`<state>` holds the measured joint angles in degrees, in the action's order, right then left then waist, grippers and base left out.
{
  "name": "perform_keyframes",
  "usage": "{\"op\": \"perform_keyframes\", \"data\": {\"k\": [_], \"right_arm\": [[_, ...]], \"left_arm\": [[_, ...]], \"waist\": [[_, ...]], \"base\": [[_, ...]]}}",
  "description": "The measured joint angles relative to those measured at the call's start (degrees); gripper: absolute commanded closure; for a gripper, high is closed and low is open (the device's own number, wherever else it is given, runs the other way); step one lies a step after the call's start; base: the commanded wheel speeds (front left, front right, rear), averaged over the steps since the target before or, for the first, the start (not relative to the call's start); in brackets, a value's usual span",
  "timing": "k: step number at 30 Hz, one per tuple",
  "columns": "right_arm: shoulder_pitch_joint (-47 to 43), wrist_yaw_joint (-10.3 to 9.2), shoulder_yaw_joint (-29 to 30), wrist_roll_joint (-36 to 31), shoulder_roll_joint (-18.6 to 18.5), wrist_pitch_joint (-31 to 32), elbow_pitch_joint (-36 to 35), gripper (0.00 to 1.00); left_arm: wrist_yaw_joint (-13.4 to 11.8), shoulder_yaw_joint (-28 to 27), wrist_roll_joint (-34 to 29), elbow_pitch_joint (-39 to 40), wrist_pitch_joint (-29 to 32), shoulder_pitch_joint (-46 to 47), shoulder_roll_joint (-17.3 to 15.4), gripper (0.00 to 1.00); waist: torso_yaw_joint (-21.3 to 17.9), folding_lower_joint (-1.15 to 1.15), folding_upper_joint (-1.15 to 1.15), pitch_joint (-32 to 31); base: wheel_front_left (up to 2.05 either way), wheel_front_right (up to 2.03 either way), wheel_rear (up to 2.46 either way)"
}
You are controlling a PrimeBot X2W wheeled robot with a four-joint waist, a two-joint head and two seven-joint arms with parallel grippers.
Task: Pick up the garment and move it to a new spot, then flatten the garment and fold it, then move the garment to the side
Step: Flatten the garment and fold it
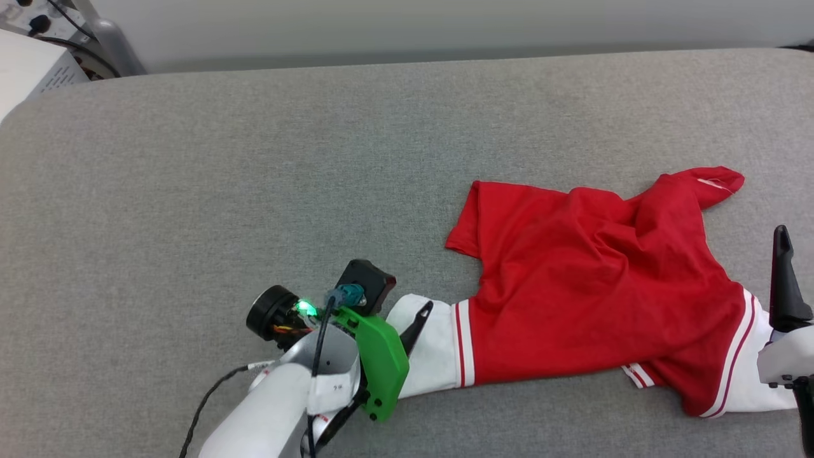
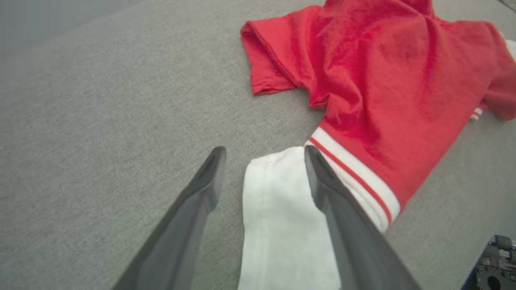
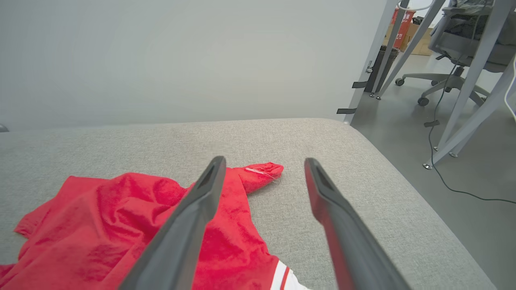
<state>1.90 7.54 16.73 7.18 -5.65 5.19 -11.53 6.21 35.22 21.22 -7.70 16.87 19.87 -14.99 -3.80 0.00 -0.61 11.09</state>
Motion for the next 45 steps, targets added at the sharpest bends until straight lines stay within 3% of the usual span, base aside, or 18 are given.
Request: {"op": "perform_keyframes", "data": {"k": [7,15,16,17,18,25,32,38,42,43,44,45], "right_arm": [[0.71,0.00,-0.89,-0.98,0.53,-0.21,1.07,0.00],[1.69,0.00,-1.68,-1.15,0.89,-1.25,2.24,0.00],[1.72,0.00,-1.87,-1.15,0.91,-1.27,2.38,0.00],[1.74,0.00,-2.07,-1.16,0.92,-1.43,2.54,0.00],[1.76,0.00,-2.14,-1.19,0.91,-1.45,2.67,0.00],[2.42,0.00,-1.75,-1.57,0.59,-1.86,3.45,0.00],[2.43,0.00,-2.68,-1.93,0.53,-1.92,4.08,0.00],[2.43,0.00,-3.14,-1.97,-0.26,-1.91,3.99,0.00],[2.42,0.00,-4.43,-1.97,-0.32,-1.91,4.04,0.00],[2.42,0.00,-4.72,-1.97,-0.31,-1.91,4.08,0.00],[2.42,0.00,-4.97,-1.97,-0.31,-1.91,4.21,0.00],[2.43,0.00,-5.09,-1.97,-0.32,-1.92,4.36,0.00]], "left_arm": [[-0.98,2.61,-2.34,-3.83,6.71,3.83,-0.05,0.00],[-0.80,3.80,-2.68,-9.24,6.58,6.05,-0.26,0.00],[-0.64,3.90,-2.69,-9.82,6.55,6.42,-0.36,0.51],[-0.40,3.96,-2.68,-10.49,6.30,6.91,-0.41,0.83],[-0.33,3.91,-2.64,-10.91,5.71,7.28,-0.42,1.00],[-0.65,2.30,-1.98,-14.26,-2.67,8.23,0.49,1.00],[-4.08,-4.85,1.00,-17.14,-11.90,10.20,0.81,1.00],[-6.87,-10.78,3.90,-20.61,-14.61,11.78,-1.41,1.00],[-7.46,-12.95,5.68,-23.06,-15.06,12.47,-2.98,1.00],[-7.46,-13.25,5.92,-23.64,-15.05,12.51,-3.14,0.79],[-7.47,-13.41,6.00,-24.38,-15.06,12.51,-3.33,0.15],[-7.69,-13.51,6.00,-25.07,-15.25,12.52,-3.45,0.00]], "waist": [[-2.26,0.00,0.00,2.60],[-4.33,0.01,0.00,5.12],[-4.51,0.01,0.00,5.29],[-4.69,0.01,0.00,5.49],[-4.83,0.01,0.00,5.66],[-4.67,0.01,0.00,5.36],[-3.88,0.01,0.00,3.75],[-3.19,0.00,0.00,3.54],[-3.06,0.00,0.00,4.24],[-3.04,0.00,0.00,4.37],[-3.00,0.00,0.00,4.53],[-2.92,0.00,0.00,4.63]], "base": [[0.00,0.00,0.00],[0.00,0.00,0.00],[0.00,0.00,0.00],[0.00,0.00,0.00],[0.00,0.00,0.00],[0.00,0.00,0.00],[0.00,0.00,0.00],[0.00,0.00,0.00],[0.00,0.00,0.00],[0.00,0.00,0.00],[0.00,0.00,0.00],[0.00,0.00,0.00]]}}
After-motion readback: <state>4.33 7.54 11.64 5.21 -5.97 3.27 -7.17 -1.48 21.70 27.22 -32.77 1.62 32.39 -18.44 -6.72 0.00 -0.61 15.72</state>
